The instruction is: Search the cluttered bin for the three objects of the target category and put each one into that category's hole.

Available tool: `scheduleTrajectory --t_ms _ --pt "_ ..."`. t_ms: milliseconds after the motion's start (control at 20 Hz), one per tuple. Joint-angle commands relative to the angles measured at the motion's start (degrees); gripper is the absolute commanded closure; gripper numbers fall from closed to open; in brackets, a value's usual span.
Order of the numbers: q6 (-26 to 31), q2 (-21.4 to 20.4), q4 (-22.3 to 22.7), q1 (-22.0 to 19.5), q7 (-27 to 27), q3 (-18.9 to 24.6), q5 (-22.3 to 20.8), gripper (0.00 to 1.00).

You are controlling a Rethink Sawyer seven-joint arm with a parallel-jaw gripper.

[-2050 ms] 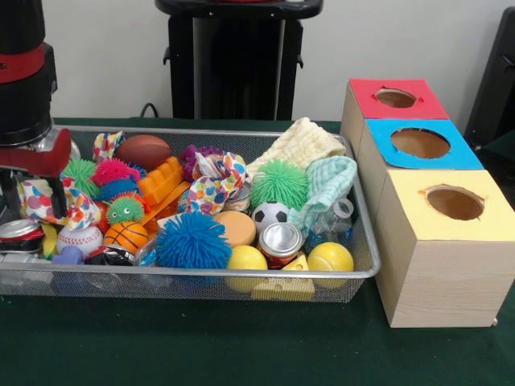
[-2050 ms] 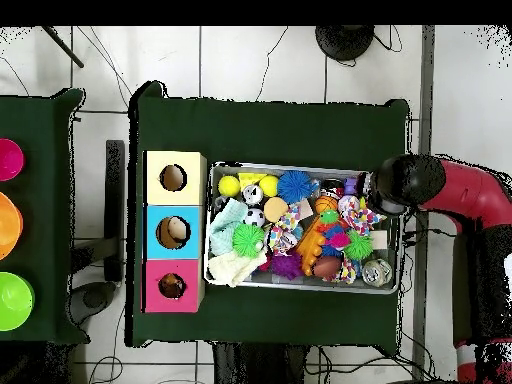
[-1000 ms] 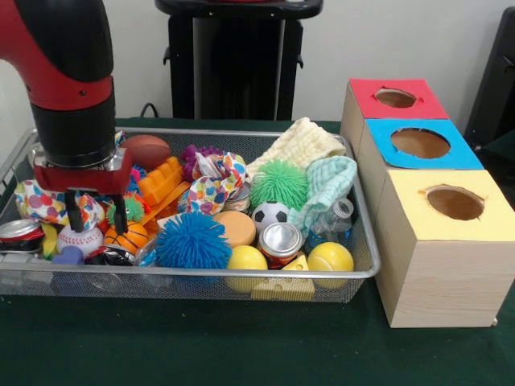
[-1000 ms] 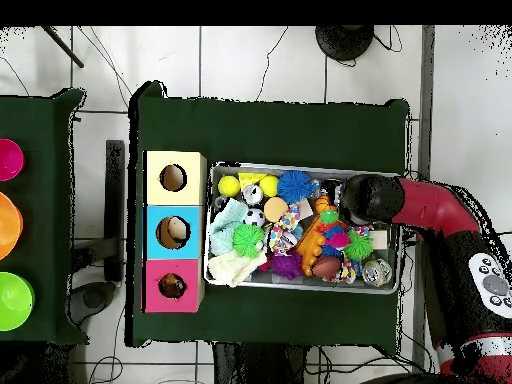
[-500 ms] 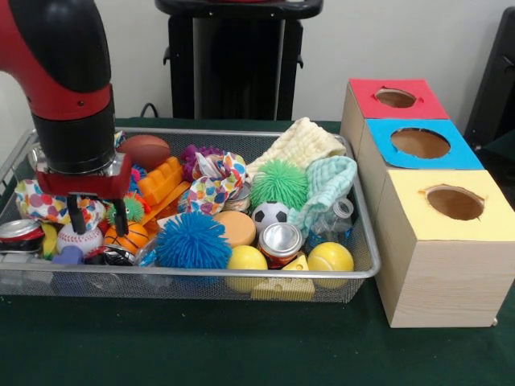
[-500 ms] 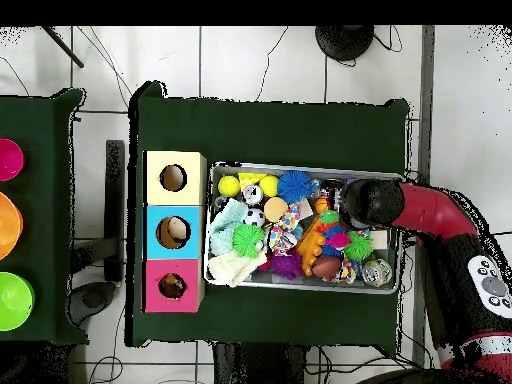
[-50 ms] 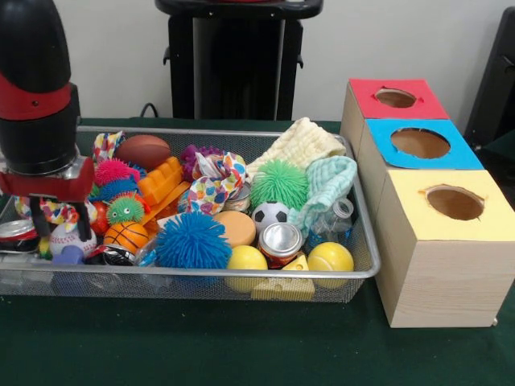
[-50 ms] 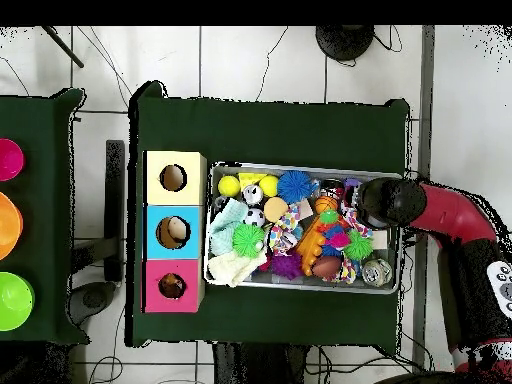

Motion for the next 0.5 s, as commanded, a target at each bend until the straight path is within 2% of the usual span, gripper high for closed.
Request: scheduleTrajectory --t_ms 50,500 --pt "6.82 3.39 -5.83 -0.95 -21.36 3.23 -5.07 0.0" --pt "3.89 3.53 -3.77 -0.58 -19.67 2.26 -5.42 0.0"
